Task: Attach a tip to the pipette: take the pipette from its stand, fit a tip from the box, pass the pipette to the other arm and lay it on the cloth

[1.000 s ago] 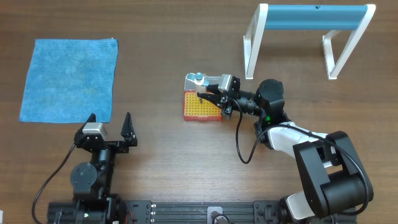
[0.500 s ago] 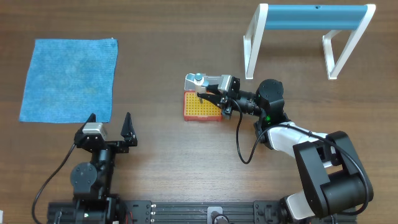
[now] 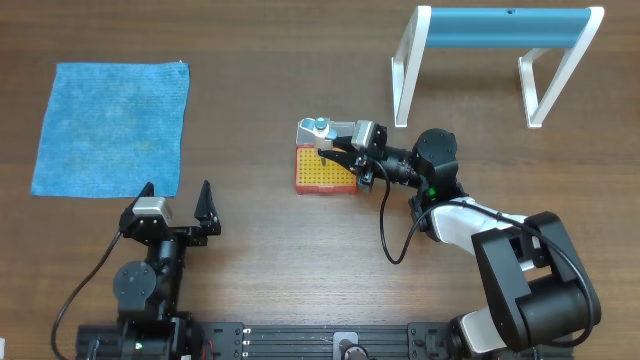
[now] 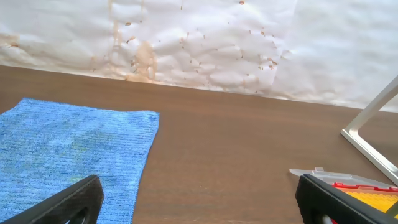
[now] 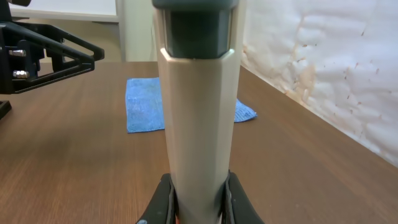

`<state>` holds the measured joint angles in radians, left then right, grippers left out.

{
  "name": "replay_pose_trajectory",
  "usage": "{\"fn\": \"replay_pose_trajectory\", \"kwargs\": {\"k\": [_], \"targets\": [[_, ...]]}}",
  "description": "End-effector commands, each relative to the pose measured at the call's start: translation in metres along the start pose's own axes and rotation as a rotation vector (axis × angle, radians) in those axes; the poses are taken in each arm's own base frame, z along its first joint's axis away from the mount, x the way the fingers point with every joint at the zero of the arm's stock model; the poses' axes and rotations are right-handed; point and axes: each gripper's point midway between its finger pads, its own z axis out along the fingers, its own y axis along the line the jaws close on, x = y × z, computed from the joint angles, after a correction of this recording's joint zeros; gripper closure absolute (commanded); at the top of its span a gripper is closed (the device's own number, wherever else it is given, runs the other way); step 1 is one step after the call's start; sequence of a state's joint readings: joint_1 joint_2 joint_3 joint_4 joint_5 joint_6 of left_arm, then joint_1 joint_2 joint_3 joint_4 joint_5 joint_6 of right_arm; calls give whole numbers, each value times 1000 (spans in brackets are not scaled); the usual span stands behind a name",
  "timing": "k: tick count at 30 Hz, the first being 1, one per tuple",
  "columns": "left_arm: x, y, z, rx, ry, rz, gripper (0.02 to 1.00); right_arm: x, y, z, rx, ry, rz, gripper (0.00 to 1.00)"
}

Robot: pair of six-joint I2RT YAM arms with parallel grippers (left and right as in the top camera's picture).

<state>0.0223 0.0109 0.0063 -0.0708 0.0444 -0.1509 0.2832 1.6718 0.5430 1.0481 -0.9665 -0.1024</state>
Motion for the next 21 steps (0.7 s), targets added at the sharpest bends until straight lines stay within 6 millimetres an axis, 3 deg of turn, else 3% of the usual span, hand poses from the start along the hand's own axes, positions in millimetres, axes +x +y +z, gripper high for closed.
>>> {"fn": "replay_pose_trajectory", "kwargs": {"k": [1, 21], "targets": [[1, 1, 0, -8, 1, 14, 18, 0, -1, -4, 21, 4, 48, 923], [1, 1, 0, -8, 1, 14, 18, -33, -2, -8, 30, -45, 16, 923]]}}
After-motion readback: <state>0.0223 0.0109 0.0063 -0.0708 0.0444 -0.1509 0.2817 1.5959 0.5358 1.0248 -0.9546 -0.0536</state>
